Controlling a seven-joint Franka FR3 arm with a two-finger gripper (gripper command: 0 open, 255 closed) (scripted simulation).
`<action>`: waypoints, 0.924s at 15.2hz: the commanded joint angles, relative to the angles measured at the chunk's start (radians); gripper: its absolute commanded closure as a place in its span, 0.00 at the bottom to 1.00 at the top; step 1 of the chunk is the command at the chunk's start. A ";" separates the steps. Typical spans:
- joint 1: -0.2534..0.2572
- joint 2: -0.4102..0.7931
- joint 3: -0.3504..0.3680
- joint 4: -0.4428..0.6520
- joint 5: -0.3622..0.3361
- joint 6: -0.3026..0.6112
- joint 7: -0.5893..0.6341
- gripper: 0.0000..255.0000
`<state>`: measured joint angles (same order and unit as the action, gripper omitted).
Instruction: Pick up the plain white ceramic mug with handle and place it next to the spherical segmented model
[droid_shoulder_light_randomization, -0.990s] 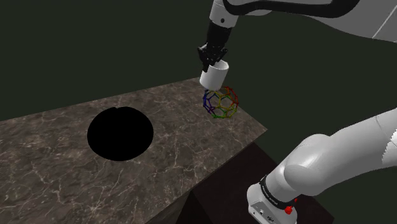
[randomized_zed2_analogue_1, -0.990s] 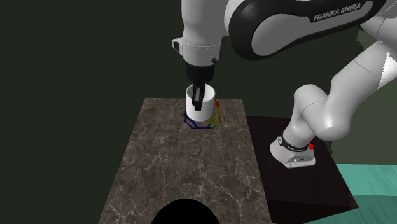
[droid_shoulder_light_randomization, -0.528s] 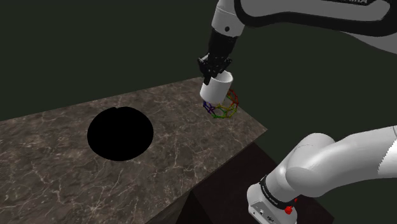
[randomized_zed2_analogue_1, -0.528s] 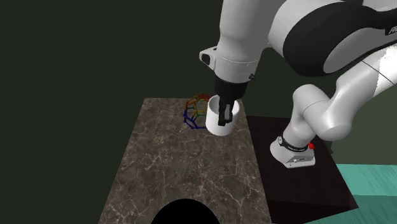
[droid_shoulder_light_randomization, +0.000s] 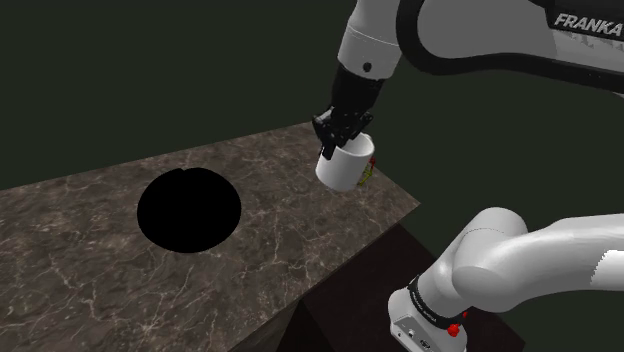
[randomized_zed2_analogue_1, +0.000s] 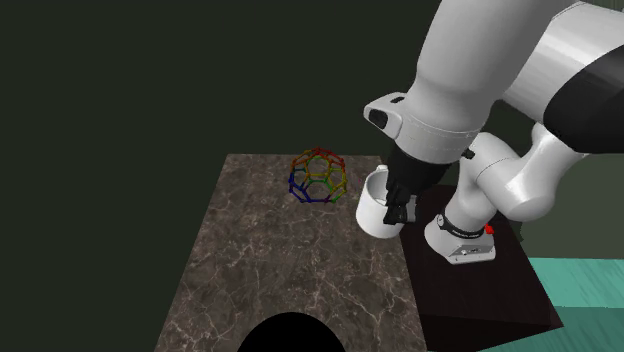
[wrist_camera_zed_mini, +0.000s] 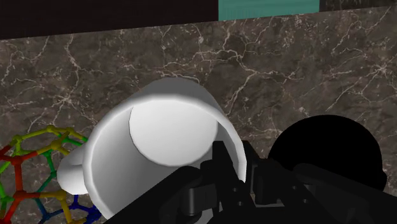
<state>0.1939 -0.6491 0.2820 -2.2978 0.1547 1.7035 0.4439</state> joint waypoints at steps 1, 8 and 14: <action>0.005 -0.010 0.008 -0.029 0.007 0.020 0.007 1.00; 0.011 -0.015 0.021 -0.125 0.018 0.112 0.005 1.00; 0.015 -0.009 0.033 -0.202 0.029 0.193 0.004 1.00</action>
<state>0.2091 -0.6615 0.3130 -2.4837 0.1819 1.8773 0.4489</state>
